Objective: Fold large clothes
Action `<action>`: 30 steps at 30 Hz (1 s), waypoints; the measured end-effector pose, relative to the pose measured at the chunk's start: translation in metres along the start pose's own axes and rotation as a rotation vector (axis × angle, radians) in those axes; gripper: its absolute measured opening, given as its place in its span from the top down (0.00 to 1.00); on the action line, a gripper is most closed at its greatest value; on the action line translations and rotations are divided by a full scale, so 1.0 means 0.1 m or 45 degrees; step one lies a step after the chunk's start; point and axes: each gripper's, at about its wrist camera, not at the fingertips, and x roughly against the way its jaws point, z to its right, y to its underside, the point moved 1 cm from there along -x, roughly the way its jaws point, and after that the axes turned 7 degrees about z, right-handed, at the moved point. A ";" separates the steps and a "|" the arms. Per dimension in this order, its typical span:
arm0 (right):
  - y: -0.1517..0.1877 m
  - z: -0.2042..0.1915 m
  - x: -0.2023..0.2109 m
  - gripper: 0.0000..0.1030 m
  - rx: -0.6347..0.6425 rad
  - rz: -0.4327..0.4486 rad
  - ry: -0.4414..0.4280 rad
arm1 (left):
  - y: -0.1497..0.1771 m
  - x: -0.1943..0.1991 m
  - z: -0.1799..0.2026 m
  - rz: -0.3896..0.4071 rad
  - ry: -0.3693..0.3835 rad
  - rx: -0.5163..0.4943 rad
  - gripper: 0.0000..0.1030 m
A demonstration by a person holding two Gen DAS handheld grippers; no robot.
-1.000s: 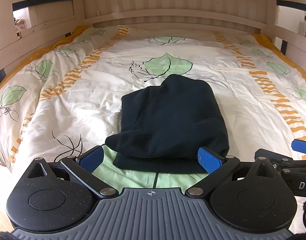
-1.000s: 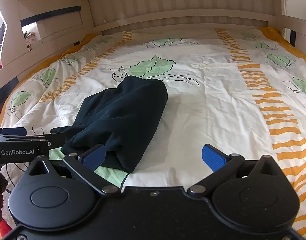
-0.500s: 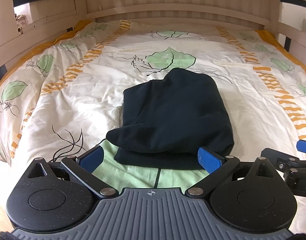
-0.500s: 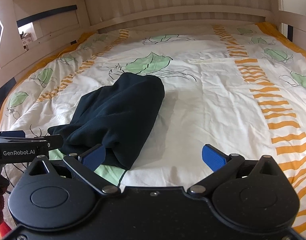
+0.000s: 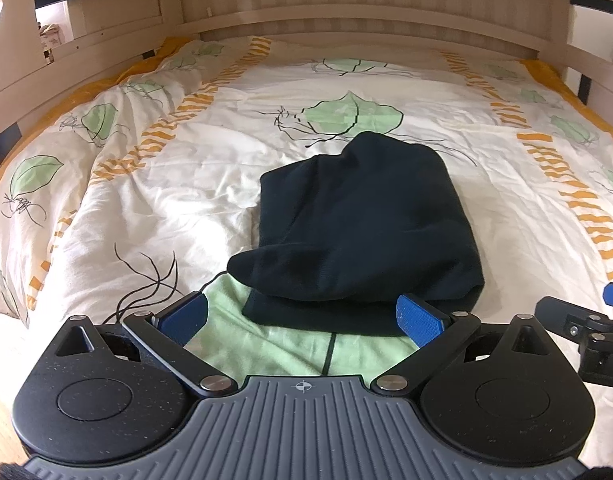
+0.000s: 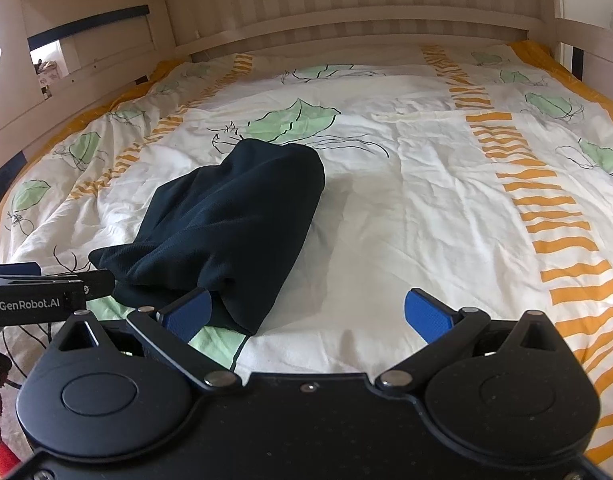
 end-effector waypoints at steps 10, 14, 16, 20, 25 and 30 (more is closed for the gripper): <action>0.01 -0.03 -0.02 0.00 0.008 -0.015 -0.004 | 0.04 -0.01 -0.06 -0.011 -0.019 0.009 0.01; 0.02 -0.04 -0.02 0.00 0.013 -0.023 0.001 | 0.05 -0.02 -0.09 -0.016 -0.018 0.019 0.01; 0.03 -0.04 -0.03 0.00 0.013 -0.027 0.002 | 0.06 -0.03 -0.09 -0.023 -0.017 0.016 0.01; 0.03 -0.03 -0.04 0.00 0.012 -0.029 0.000 | 0.06 -0.04 -0.09 -0.029 -0.017 0.007 0.01; 0.03 -0.04 -0.05 0.00 0.012 -0.032 -0.004 | 0.07 -0.05 -0.08 -0.031 -0.013 0.008 0.01; 0.04 -0.05 -0.06 0.00 0.015 -0.037 -0.008 | 0.06 -0.06 -0.06 -0.030 -0.006 0.004 0.01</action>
